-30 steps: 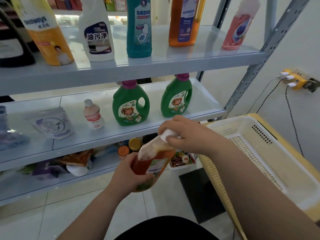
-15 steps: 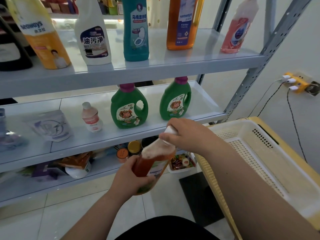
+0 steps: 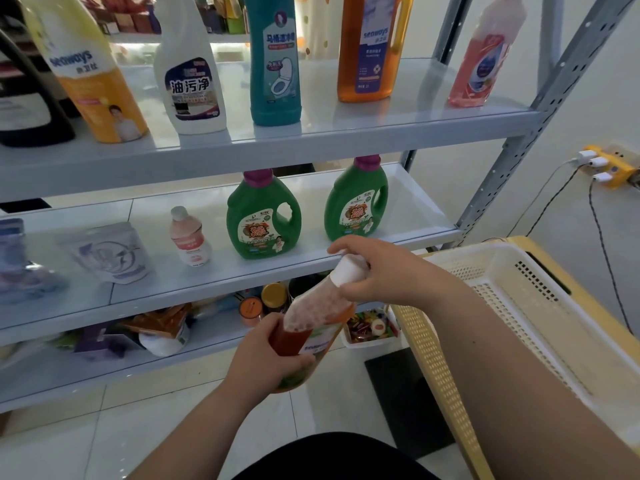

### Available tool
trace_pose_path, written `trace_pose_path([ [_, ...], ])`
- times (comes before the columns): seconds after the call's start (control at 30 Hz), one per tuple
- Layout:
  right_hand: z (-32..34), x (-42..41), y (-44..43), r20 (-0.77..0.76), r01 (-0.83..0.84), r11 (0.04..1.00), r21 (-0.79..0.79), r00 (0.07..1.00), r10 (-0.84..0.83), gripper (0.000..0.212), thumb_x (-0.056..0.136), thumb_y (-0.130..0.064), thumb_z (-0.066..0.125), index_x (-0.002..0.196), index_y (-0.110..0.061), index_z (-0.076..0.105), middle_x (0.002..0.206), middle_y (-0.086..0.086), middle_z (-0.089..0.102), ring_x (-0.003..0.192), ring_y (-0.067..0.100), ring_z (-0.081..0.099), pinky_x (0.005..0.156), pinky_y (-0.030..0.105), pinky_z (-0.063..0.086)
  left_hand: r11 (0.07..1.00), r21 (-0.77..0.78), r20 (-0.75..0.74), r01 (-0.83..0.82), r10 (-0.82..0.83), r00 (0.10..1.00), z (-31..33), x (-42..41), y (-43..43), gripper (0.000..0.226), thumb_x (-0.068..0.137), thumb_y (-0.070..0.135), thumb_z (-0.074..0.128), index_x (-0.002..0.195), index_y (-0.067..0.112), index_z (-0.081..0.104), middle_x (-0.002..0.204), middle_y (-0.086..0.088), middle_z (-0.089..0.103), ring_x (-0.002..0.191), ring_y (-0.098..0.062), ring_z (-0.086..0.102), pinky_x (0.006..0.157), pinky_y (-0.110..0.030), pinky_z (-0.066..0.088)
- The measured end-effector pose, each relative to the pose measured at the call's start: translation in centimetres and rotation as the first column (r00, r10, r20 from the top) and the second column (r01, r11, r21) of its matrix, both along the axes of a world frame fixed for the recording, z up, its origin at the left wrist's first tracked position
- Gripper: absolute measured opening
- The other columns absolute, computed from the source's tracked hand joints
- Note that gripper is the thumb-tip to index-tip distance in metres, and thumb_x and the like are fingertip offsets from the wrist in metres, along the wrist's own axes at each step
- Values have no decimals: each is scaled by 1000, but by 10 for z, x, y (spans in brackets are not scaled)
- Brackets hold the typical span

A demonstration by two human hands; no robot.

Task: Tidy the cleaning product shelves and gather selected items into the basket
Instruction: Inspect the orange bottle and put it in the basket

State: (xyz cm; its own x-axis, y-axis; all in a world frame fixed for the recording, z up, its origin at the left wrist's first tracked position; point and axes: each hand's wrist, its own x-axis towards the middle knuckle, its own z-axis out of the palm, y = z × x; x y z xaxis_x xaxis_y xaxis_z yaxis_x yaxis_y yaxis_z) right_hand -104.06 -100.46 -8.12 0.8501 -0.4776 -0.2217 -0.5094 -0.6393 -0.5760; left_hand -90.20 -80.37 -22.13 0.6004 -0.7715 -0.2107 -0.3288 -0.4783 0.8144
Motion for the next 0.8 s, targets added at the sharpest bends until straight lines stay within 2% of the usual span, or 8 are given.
trace_pose_path([
  [0.1,-4,2,-2,-19,57,994,-93,998,-59,39,87,-65,65,117,-42,56,105,-18,60,92,9,61,73,32,54,1000,17,10,7,-8,1000,0,-1,1,69,43,64,85,102,67,48,97,27,65,87,2,62,58,-8,43],
  [0.2,-7,-3,-1,88,32,999,5,996,-32,24,82,-46,71,104,-46,62,103,-19,63,94,6,62,77,35,60,1000,22,15,17,-17,1000,1,0,4,70,44,63,86,102,71,46,97,29,65,87,3,62,54,-6,44],
  [0.43,-8,-18,1,200,-110,985,130,976,82,50,72,-19,72,109,-51,62,119,-24,56,109,6,59,82,32,58,998,25,-10,54,-54,999,5,1,8,70,45,61,85,102,73,47,103,29,65,92,4,62,59,-6,45],
  [0.53,-11,-16,3,45,-32,995,92,999,28,48,83,-53,74,122,-59,47,119,-24,50,105,7,59,82,32,57,997,34,-6,63,-63,998,6,0,10,68,45,62,84,100,73,47,101,30,64,91,6,61,62,-6,44],
  [0.6,-12,-12,5,-13,42,998,-48,999,-43,38,86,-70,61,112,-43,54,103,-21,57,92,6,60,75,32,54,996,42,6,74,-74,997,7,-1,11,66,45,63,83,100,71,48,98,31,64,89,7,61,63,-7,44],
  [0.67,-10,-11,8,34,39,991,-126,999,-35,29,90,-66,60,97,-38,58,94,-16,62,86,6,59,70,32,51,996,45,3,80,-80,997,8,-2,12,66,45,62,84,100,71,47,96,34,63,89,8,61,62,-8,44],
  [0.73,-7,-15,9,88,-8,997,-80,996,15,17,88,-53,68,97,-41,61,99,-18,62,90,3,59,74,31,54,994,53,-10,91,-90,996,9,-3,13,65,45,63,83,99,72,47,98,33,62,90,8,60,61,-8,44],
  [0.8,-2,-22,8,117,-63,998,-7,991,63,24,80,-40,75,99,-48,62,106,-22,60,97,1,58,78,28,55,993,56,-32,103,-101,994,11,-3,14,65,44,64,82,99,70,47,102,32,62,92,7,59,61,-8,45],
])
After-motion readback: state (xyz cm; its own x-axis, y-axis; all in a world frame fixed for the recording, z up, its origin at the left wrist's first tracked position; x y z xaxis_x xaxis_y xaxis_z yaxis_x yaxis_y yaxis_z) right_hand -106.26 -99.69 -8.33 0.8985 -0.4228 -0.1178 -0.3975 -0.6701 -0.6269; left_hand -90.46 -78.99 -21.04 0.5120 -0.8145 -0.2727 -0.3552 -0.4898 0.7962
